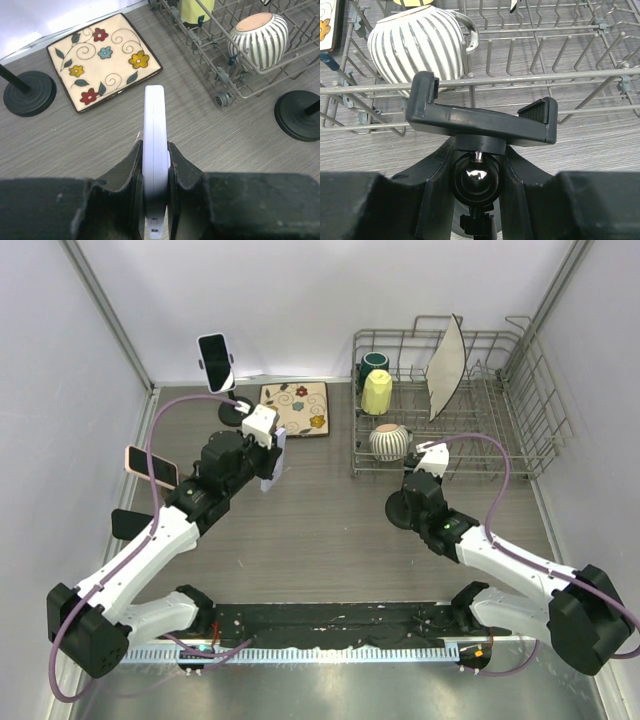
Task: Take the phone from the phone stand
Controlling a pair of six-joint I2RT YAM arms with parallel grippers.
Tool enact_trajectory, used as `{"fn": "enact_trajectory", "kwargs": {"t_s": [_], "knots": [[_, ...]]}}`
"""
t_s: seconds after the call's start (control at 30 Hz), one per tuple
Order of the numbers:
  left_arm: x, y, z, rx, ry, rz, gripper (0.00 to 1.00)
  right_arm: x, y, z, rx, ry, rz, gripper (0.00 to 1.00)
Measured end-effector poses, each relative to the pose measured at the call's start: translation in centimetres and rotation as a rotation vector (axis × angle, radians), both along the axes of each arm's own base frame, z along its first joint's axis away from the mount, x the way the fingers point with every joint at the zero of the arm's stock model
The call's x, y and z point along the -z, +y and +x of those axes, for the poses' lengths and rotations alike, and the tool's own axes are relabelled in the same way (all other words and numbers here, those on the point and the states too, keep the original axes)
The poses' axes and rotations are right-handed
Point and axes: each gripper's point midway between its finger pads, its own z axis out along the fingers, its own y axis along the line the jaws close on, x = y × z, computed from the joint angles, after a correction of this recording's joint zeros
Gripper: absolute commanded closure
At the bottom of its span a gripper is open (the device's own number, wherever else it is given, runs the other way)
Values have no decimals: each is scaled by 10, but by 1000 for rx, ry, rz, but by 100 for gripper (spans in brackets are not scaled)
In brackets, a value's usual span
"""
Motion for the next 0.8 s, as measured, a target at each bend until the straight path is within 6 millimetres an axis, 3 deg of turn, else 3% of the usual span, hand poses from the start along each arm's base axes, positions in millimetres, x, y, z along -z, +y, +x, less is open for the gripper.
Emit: {"fn": "enact_trajectory", "kwargs": {"t_s": [0.03, 0.13, 0.23, 0.57, 0.8], "knots": [[0, 0, 1, -7, 6, -2, 100, 0, 0, 0, 1, 0, 1, 46], [1, -1, 6, -31, 36, -13, 100, -2, -3, -2, 4, 1, 4, 30], [6, -3, 10, -52, 72, -17, 100, -8, -5, -6, -2, -5, 12, 22], [29, 6, 17, -184, 196, -32, 100, -61, 9, -18, -135, -104, 117, 18], [30, 23, 20, -370, 247, -113, 100, -101, 57, -25, -378, -154, 125, 18]]}}
